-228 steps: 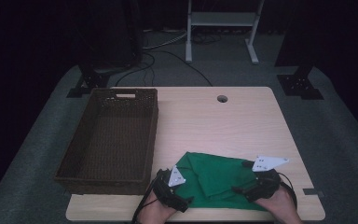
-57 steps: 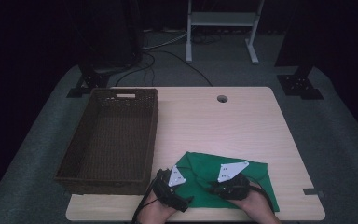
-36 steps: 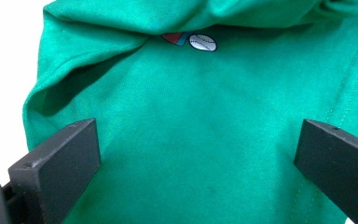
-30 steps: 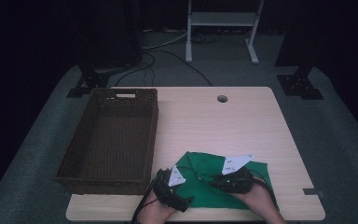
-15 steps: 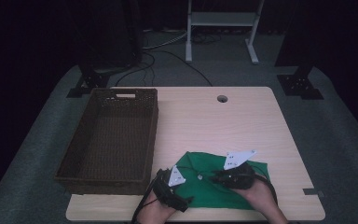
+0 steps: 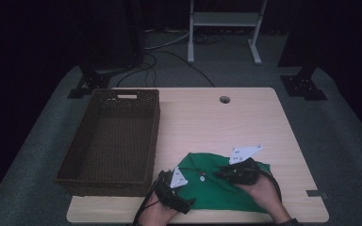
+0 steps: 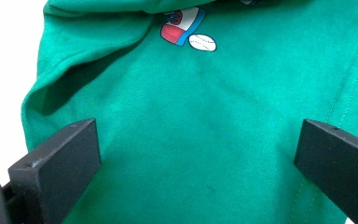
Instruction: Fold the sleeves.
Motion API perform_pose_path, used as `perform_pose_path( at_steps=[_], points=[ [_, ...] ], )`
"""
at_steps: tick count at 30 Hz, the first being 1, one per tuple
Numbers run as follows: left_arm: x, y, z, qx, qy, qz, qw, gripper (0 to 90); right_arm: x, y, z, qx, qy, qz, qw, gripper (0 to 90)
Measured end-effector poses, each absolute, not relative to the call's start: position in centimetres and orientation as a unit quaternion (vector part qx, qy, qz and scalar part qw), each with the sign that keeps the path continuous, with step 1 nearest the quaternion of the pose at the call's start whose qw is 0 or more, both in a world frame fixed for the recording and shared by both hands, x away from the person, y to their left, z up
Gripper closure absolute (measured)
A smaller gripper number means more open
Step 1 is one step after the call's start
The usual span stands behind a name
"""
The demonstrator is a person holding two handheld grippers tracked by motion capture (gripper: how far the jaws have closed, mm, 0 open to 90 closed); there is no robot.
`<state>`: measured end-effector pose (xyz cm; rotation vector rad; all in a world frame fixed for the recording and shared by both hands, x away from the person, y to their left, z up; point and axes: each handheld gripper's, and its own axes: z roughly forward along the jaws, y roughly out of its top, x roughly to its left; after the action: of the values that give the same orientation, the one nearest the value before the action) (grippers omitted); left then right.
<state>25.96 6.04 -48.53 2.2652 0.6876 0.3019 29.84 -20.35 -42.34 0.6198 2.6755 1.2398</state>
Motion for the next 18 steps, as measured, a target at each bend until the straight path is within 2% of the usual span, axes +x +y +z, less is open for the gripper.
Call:
perform_pose_path(
  at_steps=[18],
  points=[
    [26.0, 6.1, -48.5, 0.882, 0.267, 0.117, 0.369, 0.0, 31.5, -20.7, -40.7, 0.213, 0.884, 0.407, 0.084, 79.2]
  ],
)
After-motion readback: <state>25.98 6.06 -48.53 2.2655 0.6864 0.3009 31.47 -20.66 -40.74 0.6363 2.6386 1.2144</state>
